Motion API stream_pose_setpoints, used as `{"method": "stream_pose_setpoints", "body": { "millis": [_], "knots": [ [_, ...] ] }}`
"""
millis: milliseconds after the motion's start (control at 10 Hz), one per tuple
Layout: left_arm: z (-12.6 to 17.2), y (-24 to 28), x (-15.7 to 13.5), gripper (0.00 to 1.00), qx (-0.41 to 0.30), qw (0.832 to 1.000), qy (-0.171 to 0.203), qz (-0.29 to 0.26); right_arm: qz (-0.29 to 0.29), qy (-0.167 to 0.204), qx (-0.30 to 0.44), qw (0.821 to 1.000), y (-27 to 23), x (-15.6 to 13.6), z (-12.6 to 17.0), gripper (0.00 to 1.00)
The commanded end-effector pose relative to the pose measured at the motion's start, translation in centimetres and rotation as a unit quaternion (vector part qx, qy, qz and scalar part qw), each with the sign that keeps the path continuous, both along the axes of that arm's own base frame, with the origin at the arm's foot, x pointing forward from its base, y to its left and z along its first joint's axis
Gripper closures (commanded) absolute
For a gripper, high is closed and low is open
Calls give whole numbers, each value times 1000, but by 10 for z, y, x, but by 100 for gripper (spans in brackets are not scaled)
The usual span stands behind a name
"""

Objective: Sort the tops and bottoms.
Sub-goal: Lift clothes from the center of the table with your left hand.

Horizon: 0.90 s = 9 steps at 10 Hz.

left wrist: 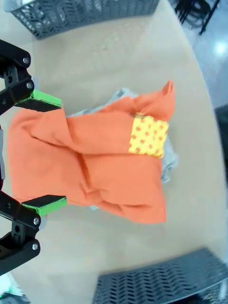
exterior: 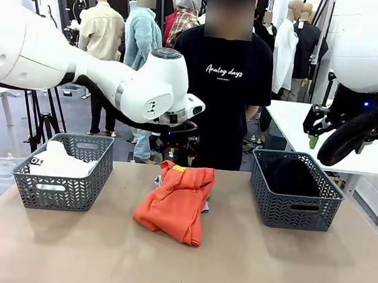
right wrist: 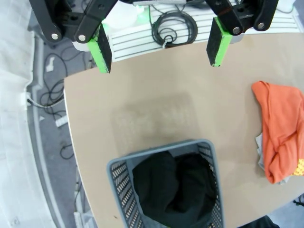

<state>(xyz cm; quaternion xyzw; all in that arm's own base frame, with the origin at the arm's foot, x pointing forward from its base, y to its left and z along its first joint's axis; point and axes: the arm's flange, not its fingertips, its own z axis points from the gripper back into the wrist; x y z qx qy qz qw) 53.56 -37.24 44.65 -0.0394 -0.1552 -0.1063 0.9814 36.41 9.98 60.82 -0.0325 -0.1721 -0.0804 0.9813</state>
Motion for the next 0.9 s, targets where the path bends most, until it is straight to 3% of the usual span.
{"method": "stream_pose_setpoints", "body": {
  "millis": [0, 100, 500, 800],
  "knots": [
    [-17, 3, 23, 9, 20, 997, 52, -58, -1, 3, -9, 1000, 0, 1, 2, 0],
    [-25, 4, 31, 9, 12, 996, 61, -60, -1, 3, -9, 1000, 0, 1, 2, 0],
    [-47, -9, 48, 9, 19, 1000, 13, 5, -1, 3, -9, 1000, 0, 1, 2, 0],
    [-60, -11, 57, 9, 22, 999, 33, 19, -1, 3, -9, 1000, 0, 1, 2, 0]
  ]
}}
